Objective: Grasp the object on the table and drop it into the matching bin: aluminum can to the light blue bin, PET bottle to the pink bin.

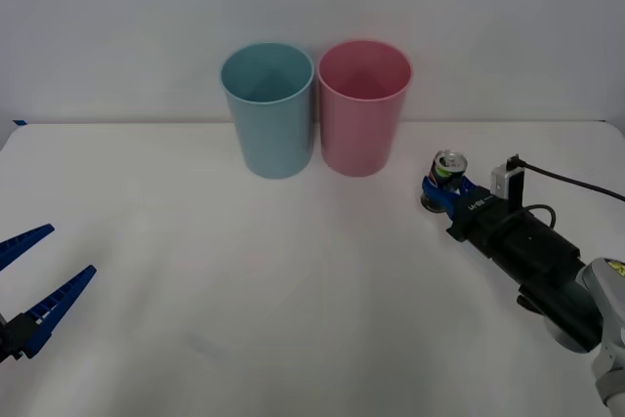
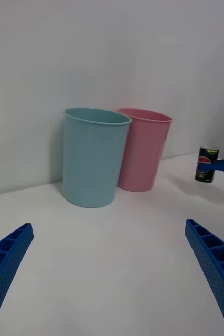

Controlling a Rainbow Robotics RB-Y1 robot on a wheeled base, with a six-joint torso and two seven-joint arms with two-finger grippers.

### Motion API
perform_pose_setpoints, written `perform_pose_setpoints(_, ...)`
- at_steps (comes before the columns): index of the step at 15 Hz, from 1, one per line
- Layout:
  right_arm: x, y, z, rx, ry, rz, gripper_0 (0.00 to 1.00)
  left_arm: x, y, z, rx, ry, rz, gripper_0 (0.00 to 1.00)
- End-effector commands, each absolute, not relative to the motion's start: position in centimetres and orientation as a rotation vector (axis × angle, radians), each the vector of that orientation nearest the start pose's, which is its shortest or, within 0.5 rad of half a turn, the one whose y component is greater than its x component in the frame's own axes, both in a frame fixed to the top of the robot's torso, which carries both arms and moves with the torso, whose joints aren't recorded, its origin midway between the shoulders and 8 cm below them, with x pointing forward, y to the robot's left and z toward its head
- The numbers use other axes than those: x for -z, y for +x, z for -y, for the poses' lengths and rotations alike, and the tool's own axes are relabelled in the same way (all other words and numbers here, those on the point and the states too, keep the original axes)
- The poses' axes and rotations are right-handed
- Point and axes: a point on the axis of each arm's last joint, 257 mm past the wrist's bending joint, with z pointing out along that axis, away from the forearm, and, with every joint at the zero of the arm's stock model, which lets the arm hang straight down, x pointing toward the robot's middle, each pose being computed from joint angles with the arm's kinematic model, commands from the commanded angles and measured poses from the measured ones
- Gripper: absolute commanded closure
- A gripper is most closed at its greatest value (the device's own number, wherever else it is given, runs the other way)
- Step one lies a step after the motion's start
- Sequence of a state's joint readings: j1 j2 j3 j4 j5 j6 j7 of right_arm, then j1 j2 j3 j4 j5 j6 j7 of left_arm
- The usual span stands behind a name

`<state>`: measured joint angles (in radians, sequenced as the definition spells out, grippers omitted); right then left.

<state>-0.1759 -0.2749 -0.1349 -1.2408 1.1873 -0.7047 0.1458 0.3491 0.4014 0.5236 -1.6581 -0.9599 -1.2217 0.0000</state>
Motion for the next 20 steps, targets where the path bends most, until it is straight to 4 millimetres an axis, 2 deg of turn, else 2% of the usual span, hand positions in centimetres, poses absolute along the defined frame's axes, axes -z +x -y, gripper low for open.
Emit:
perform_pose_setpoints(1,21.8,51.8,20.3,-0.528,-0.403,-1.521,1.0,16.9,34.2,-33.0,0.567,0.465,-1.441,0.0)
perform_pose_setpoints(6,17.1,48.2,17.9,-0.668,-0.421,-1.467,1.0,16.9,34.2,-33.0,0.567,0.465,-1.441,0.0)
perform_pose_setpoints(11,12.0,47.2,14.9,-0.741,-0.476,-1.376,1.0,16.9,34.2,-33.0,0.567,0.465,-1.441,0.0)
perform_pose_setpoints(17,6.1,48.6,10.5,-0.785,-0.592,-1.278,1.0,16.9,34.2,-33.0,0.567,0.465,-1.441,0.0)
perform_pose_setpoints(20,3.8,49.9,8.4,-0.79,-0.654,-1.246,1.0,16.9,34.2,-33.0,0.567,0.465,-1.441,0.0)
